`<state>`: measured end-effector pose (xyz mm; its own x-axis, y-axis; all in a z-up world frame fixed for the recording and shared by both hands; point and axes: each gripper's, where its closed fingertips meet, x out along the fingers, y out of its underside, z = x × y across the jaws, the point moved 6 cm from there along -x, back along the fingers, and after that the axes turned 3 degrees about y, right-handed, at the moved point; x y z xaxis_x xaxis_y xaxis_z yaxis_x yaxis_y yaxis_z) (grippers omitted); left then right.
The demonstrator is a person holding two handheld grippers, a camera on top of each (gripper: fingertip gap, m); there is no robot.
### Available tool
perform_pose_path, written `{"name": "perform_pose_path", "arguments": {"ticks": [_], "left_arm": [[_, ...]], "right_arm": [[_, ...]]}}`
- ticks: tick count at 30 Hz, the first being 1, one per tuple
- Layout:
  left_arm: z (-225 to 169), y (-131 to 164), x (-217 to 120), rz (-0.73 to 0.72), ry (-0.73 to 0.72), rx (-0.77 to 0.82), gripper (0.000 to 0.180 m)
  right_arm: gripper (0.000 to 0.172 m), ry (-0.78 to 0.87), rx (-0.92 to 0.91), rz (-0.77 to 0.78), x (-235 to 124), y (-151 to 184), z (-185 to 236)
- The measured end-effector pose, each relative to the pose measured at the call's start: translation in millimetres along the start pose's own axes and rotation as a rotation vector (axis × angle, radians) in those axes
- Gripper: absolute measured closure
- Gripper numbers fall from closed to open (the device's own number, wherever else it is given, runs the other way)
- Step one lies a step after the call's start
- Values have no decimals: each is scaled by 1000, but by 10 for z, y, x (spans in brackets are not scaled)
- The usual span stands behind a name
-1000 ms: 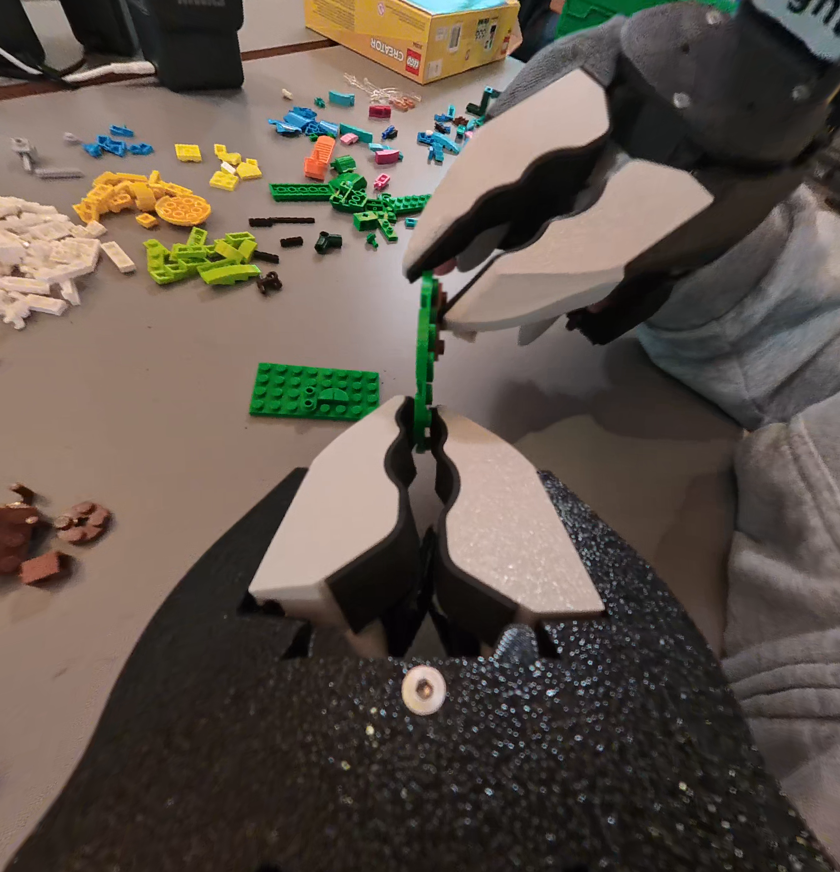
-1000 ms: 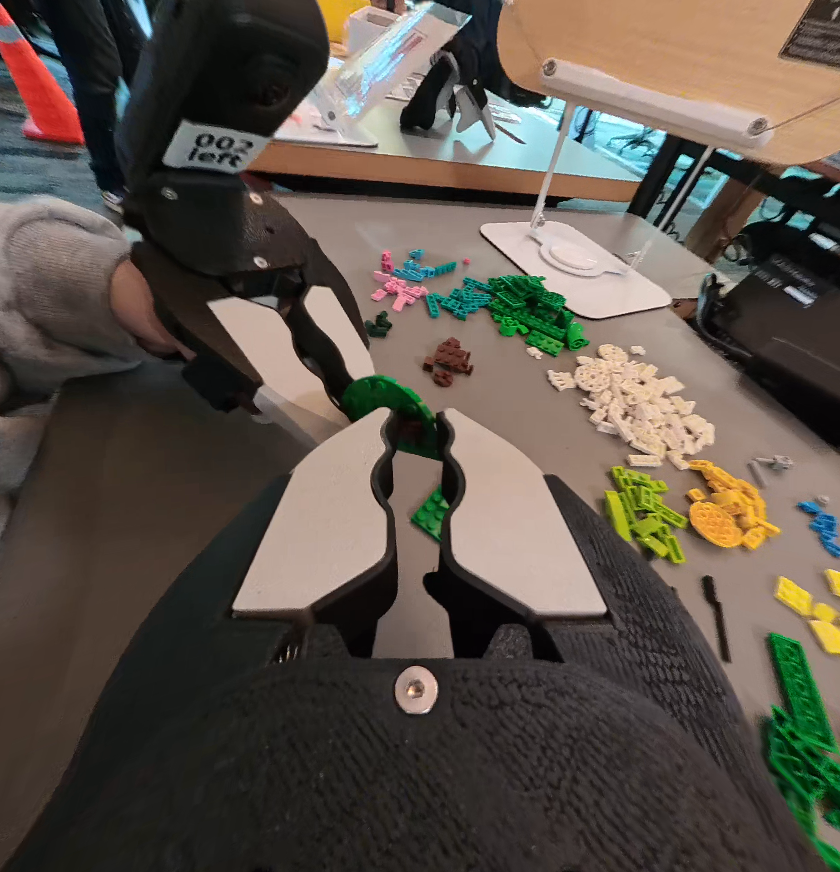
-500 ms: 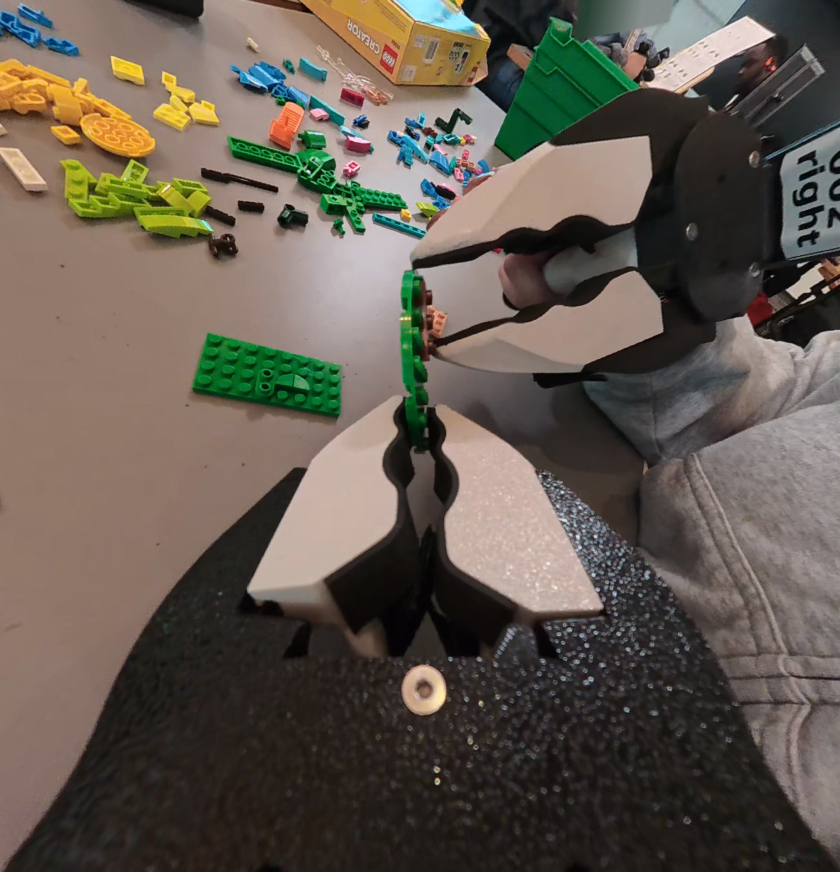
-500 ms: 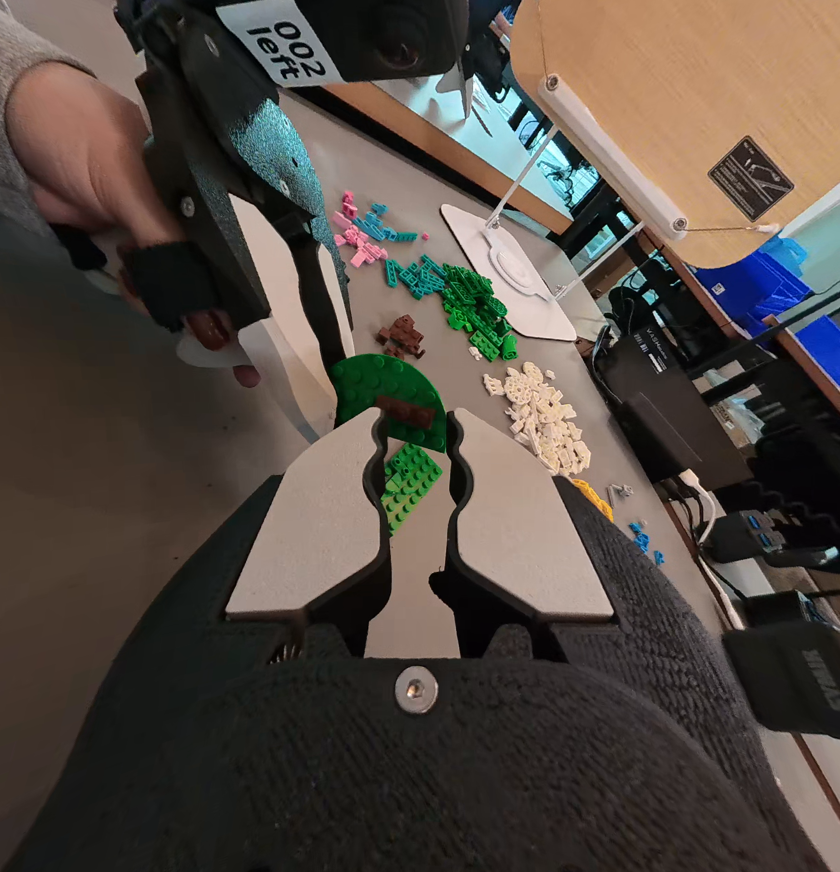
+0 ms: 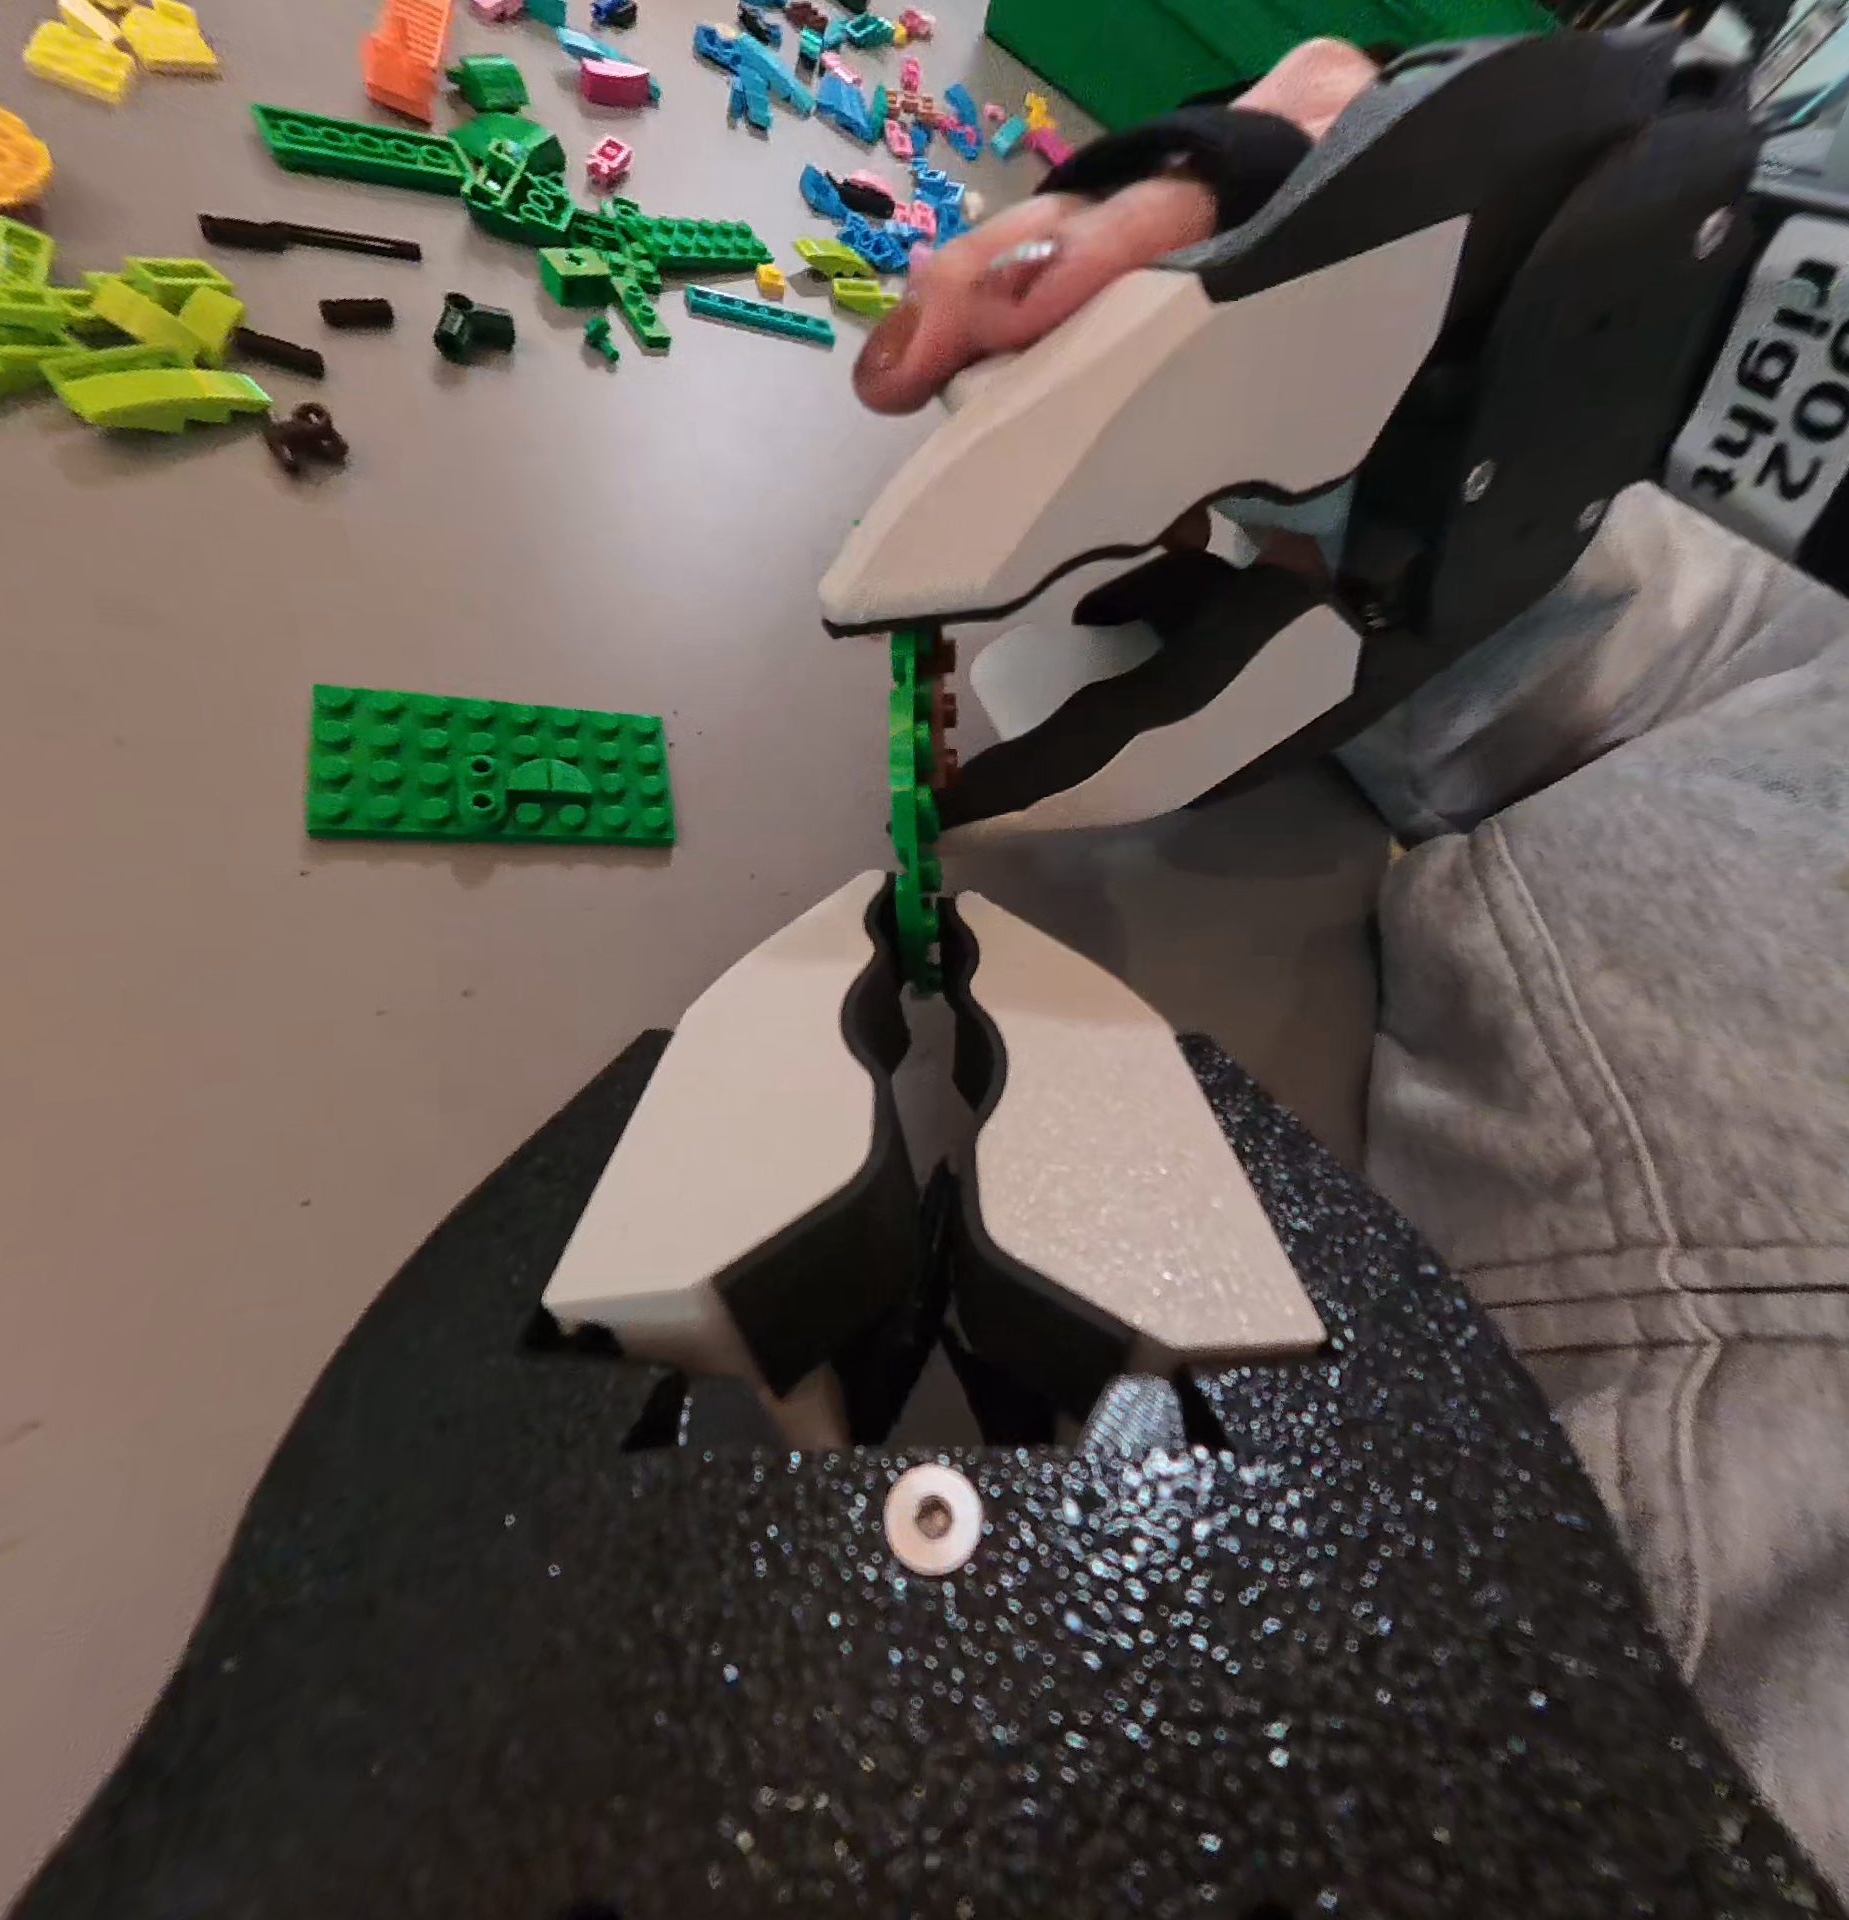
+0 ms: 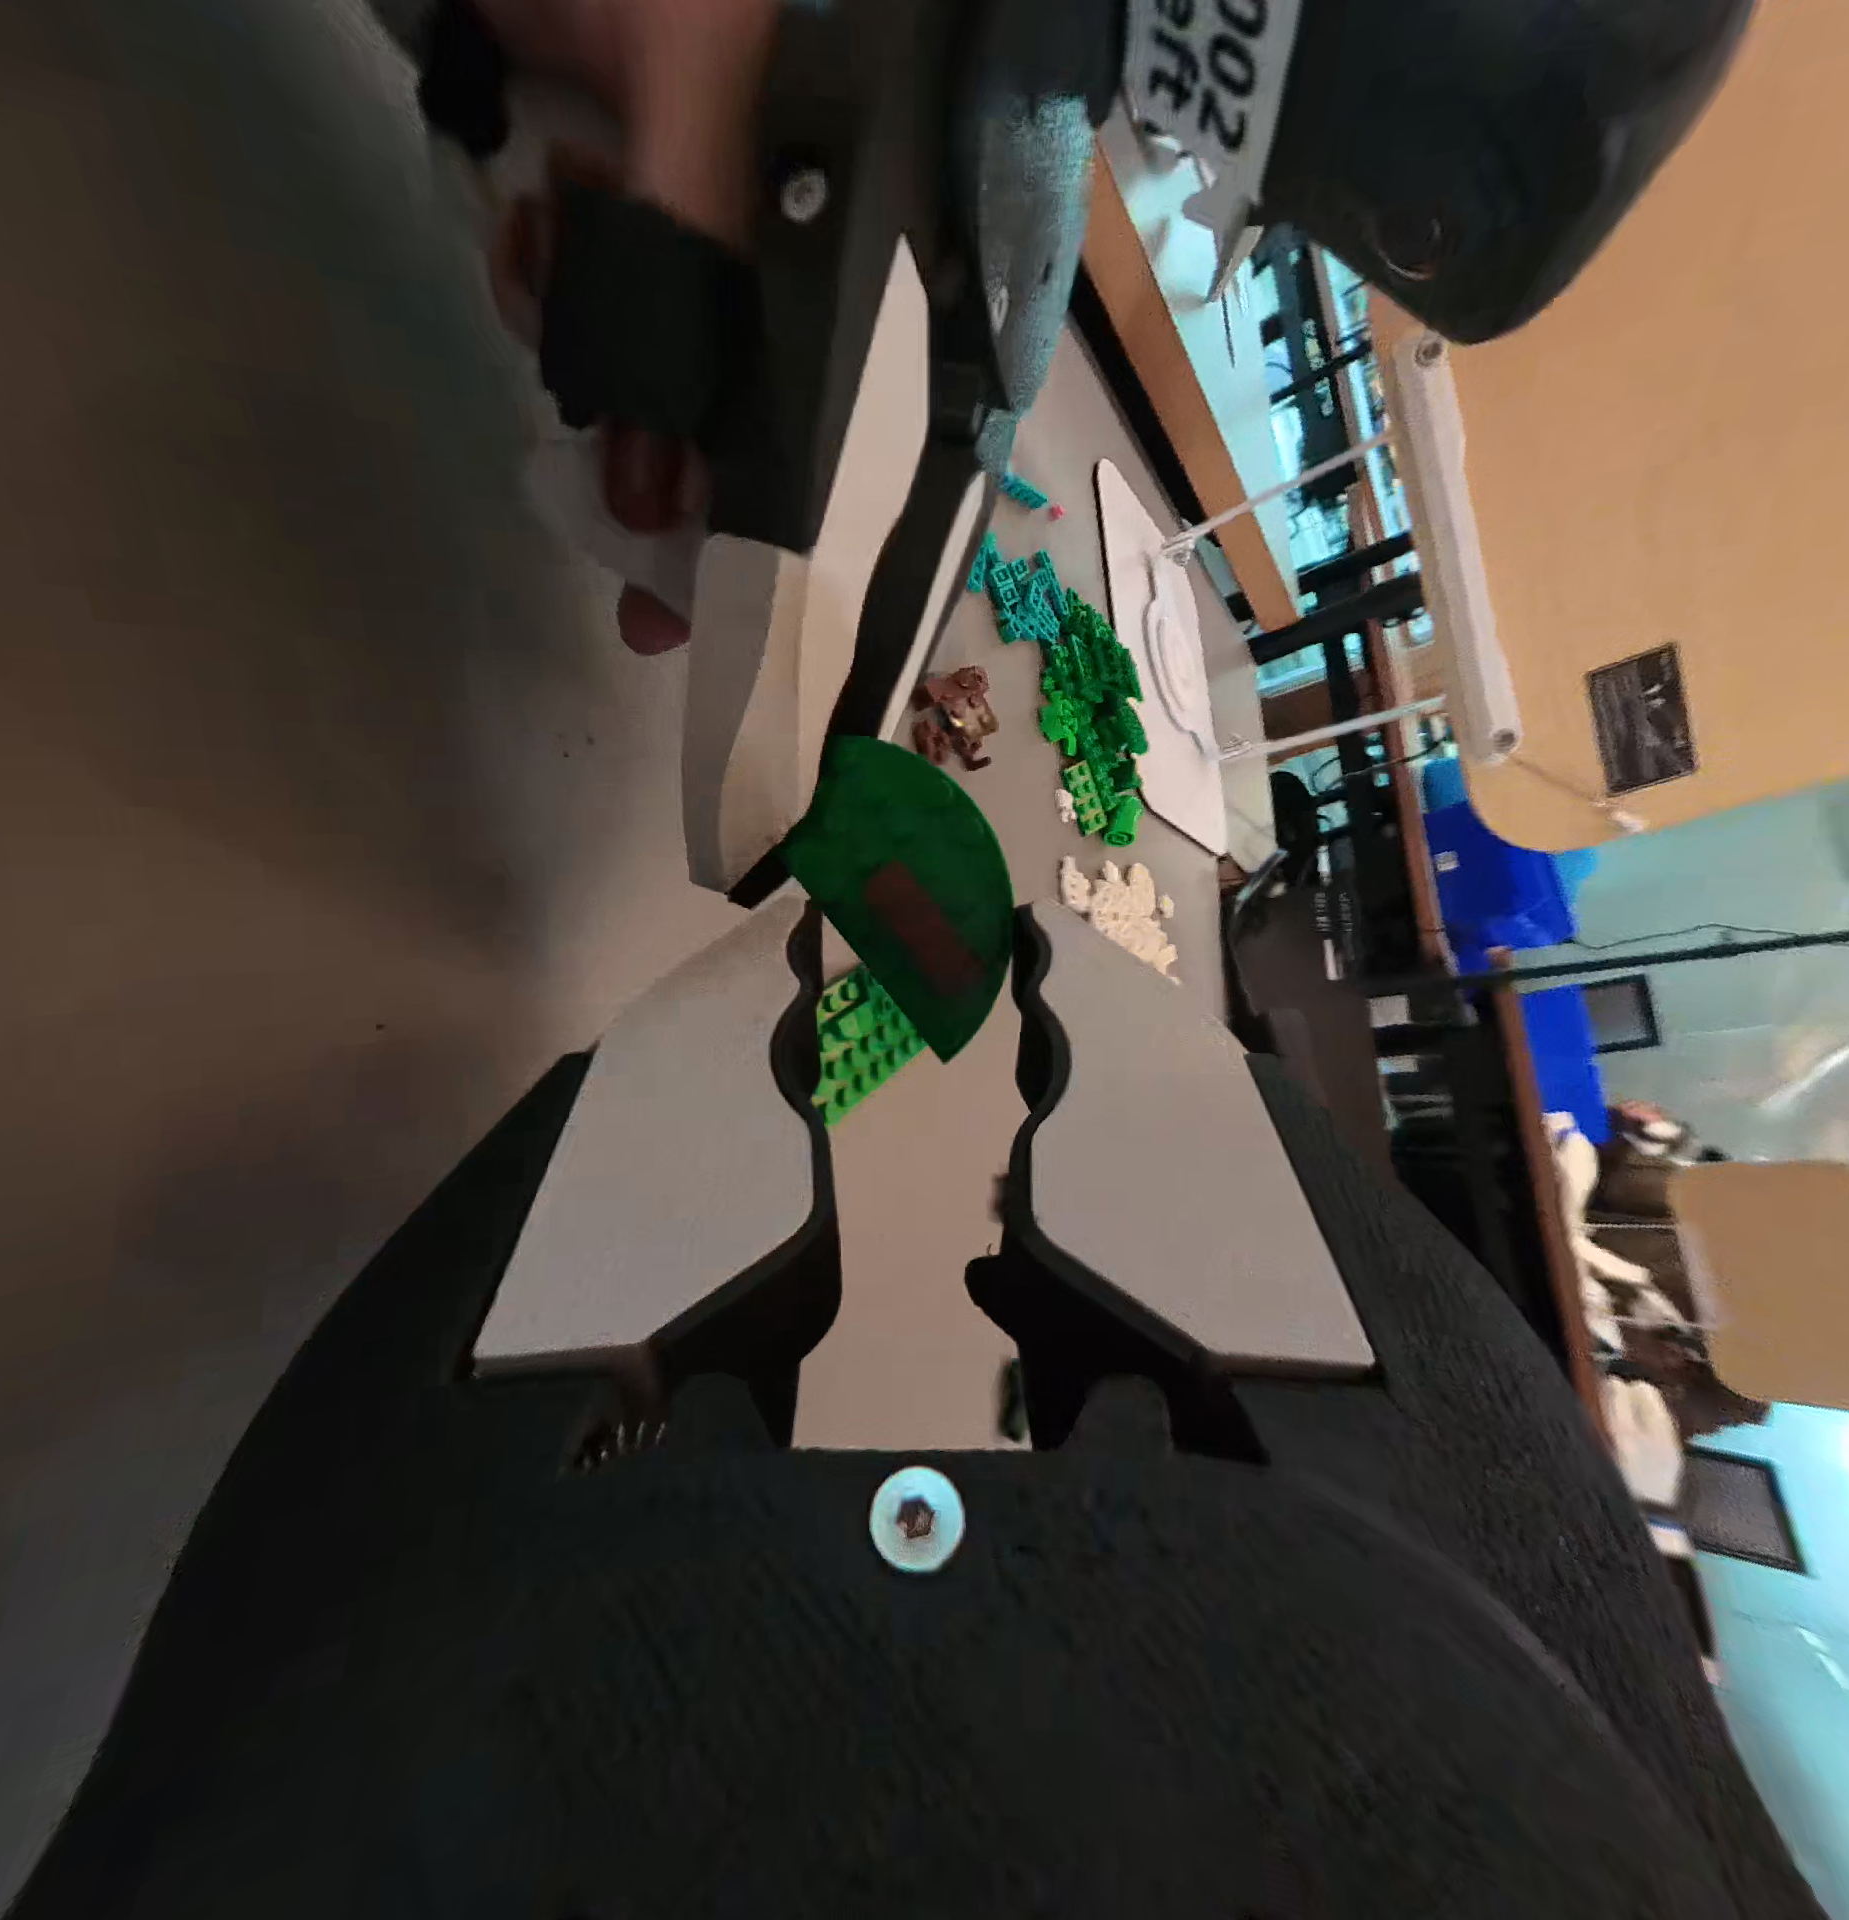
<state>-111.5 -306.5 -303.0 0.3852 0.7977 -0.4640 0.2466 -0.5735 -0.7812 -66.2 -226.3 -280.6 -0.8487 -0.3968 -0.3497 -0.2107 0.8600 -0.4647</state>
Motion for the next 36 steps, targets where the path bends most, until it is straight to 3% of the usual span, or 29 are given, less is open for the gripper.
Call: {"name": "perform_pose_path", "arguments": {"ticks": [4, 8, 11, 15, 17, 27, 32, 36], "left_arm": [[34, -77, -54, -64, -73, 65, 175], [36, -187, -104, -174, -215, 229, 150], [47, -213, -90, -217, -249, 254, 150], [109, -250, -99, -331, -110, 62, 152], [135, -278, -124, -411, -89, 21, 175], [115, -348, -166, -641, -198, 71, 170], [124, -370, -207, -723, -139, 2, 152], [131, -361, -208, -731, -52, -62, 174]], "right_arm": [[139, 36, 165, 40, 58, 55, -71], [142, 41, 480, 19, 106, 151, -156], [141, 30, 604, -23, 106, 185, -179], [142, 74, 635, -74, 83, 193, -193], [142, 108, 630, -86, 81, 193, -194], [144, 278, 665, -145, 64, 126, -240], [144, 269, 704, -190, 45, 102, -237], [144, 264, 681, -181, 66, 94, -205]]}}
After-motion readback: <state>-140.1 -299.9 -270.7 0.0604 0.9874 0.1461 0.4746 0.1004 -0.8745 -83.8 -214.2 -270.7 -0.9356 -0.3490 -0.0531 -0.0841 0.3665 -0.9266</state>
